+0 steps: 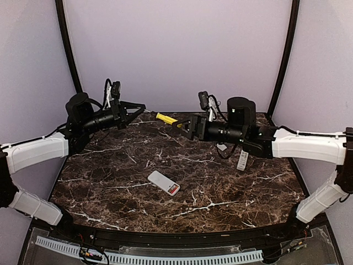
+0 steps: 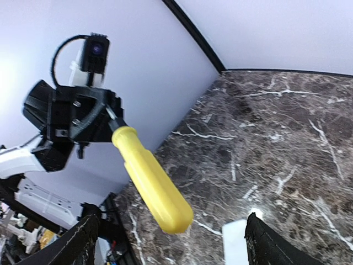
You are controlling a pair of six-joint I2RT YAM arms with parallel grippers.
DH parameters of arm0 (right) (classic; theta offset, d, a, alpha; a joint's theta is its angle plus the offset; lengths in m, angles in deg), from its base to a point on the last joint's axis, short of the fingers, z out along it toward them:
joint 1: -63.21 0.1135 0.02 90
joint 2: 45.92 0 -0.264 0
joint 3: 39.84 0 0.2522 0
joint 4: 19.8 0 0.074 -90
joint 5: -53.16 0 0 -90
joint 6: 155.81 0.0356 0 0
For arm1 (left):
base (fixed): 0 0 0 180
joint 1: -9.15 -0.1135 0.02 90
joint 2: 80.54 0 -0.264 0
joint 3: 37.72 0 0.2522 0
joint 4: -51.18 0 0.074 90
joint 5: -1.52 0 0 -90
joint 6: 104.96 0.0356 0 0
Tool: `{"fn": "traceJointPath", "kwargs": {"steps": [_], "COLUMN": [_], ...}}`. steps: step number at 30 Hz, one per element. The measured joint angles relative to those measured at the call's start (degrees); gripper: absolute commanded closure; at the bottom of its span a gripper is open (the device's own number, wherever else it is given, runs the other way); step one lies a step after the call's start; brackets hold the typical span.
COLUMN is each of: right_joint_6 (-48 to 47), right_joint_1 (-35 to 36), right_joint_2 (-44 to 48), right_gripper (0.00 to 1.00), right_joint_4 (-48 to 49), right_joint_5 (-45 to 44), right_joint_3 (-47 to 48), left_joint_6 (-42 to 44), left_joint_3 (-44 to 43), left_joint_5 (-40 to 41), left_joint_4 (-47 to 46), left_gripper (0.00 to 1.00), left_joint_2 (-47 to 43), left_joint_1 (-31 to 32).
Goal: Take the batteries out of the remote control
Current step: Pass from the left arm to the right
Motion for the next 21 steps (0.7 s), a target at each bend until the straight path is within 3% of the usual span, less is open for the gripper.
{"fn": "traceJointPath", "kwargs": {"steps": [9, 21], "right_joint_6": [6.93, 9.25], "right_joint_1": [-0.17, -0.17], "right_joint_2": [-2.36, -3.65], "right_gripper": [0.24, 0.42], "right_joint_4": [12.48, 17.31], "right_joint_5": [10.84, 14.14], "right_joint_3": [1.05, 1.22], "left_joint_6": [-2.62, -5.31], "left_joint_3": [2.62, 4.46], "left_joint_5": [-2.67, -4.92], "left_joint_4": [-11.04, -17.03], "left_gripper": [1.0, 1.0], "left_joint_2": [-1.68, -1.66], "left_joint_1": [0.0, 0.0]}}
